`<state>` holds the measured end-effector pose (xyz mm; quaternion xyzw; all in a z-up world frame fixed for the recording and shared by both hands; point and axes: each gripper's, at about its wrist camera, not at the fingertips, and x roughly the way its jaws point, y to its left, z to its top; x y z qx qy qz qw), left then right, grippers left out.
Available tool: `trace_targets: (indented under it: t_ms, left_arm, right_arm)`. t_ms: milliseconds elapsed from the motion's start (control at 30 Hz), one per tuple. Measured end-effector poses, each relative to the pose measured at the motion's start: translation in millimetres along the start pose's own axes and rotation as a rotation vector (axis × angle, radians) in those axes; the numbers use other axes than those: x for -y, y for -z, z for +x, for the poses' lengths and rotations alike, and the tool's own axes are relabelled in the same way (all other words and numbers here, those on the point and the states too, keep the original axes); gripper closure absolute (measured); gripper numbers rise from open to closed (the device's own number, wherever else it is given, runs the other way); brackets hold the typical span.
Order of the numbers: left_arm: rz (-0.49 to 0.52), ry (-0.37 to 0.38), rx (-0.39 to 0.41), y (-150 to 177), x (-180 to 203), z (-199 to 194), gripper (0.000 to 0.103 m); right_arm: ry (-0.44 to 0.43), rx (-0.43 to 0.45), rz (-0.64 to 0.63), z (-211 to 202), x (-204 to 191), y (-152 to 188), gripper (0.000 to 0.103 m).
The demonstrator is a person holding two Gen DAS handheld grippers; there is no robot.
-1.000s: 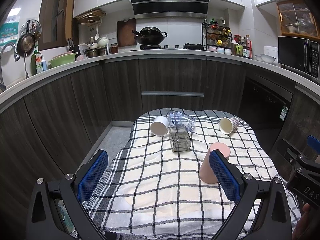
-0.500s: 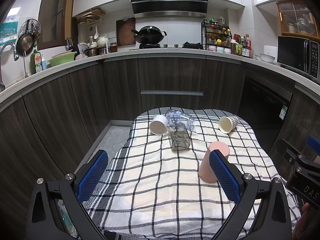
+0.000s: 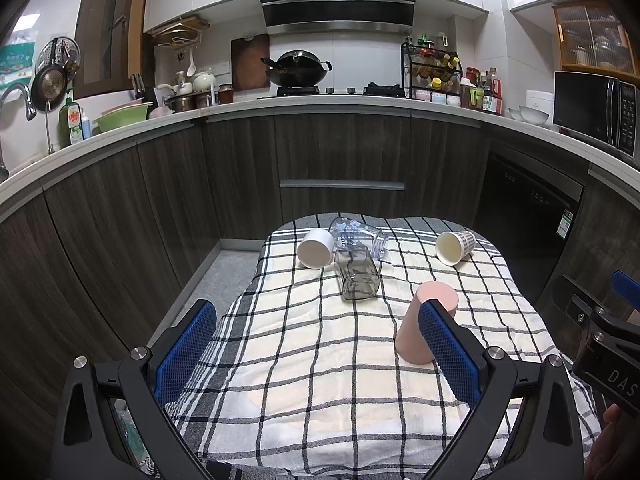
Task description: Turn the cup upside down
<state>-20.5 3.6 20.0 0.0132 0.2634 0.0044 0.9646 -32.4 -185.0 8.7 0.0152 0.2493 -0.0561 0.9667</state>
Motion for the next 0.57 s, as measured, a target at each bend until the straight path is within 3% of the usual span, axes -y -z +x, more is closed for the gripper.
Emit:
trace_targets:
  t_ms: [567]
  left_arm:
    - [-0.028, -0.002, -0.052, 2.4, 3.4, 10.0, 0.0]
  right_arm:
    - [-0.001, -0.008, 0.003, 2.2, 0.8, 4.0, 0.003]
